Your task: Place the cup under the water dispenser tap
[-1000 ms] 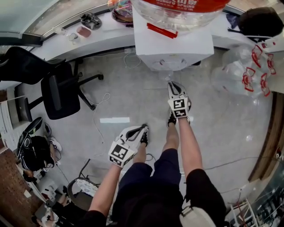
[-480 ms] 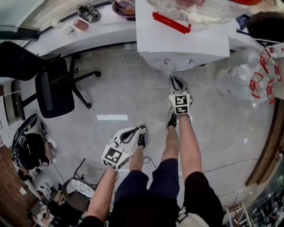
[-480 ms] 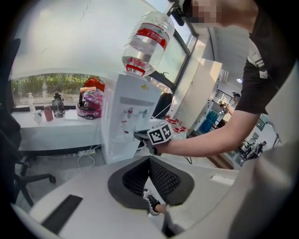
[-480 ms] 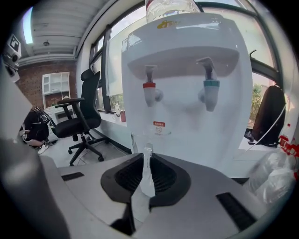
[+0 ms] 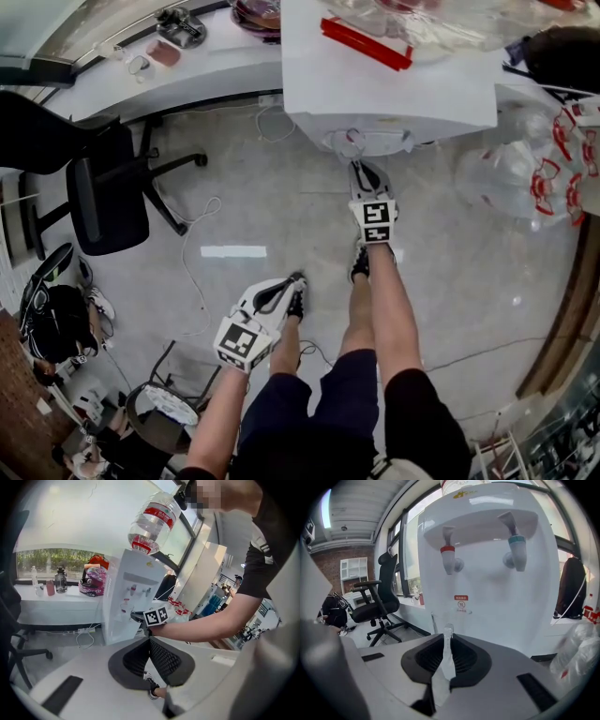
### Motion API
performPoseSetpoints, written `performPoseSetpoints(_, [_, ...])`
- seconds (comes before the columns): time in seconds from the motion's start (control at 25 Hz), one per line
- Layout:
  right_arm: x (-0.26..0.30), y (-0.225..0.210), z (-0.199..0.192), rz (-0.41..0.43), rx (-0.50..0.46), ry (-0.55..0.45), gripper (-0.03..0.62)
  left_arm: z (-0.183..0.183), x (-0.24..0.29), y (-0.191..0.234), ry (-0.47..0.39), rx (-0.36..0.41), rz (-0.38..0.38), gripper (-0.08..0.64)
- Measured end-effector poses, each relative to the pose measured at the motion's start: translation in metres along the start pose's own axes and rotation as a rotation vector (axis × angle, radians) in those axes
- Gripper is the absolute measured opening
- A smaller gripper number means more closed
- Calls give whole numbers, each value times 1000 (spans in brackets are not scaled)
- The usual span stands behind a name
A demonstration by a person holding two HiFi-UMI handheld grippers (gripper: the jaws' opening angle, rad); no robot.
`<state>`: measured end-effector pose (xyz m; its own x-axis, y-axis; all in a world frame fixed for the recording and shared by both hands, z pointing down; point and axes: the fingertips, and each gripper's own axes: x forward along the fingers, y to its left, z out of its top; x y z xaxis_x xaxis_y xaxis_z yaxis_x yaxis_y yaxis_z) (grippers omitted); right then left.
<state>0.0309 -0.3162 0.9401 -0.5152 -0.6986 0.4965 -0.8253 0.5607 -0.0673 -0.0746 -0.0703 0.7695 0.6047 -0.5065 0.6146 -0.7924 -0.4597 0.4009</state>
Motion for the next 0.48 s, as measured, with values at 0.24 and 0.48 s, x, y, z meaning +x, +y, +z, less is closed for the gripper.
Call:
performPoseSetpoints(0.24, [2, 2, -6, 12, 44, -33, 23, -16, 3, -1, 23, -37, -3, -2])
performPoseSetpoints(0.48, [8, -1, -14, -16, 3, -37, 25, -21, 4, 4, 24, -41, -2, -2])
